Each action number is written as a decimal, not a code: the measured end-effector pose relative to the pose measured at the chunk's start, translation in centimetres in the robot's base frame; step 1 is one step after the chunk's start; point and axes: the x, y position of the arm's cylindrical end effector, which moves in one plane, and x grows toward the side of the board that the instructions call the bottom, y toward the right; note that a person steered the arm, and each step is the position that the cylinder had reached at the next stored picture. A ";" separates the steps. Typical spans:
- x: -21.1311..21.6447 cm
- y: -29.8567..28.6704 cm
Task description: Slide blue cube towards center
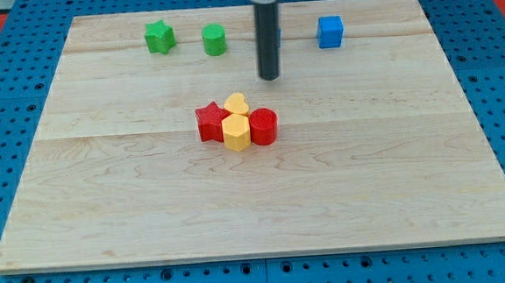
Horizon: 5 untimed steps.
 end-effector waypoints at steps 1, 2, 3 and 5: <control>-0.9 7.7; -3.0 14.0; -6.5 16.4; -10.9 9.9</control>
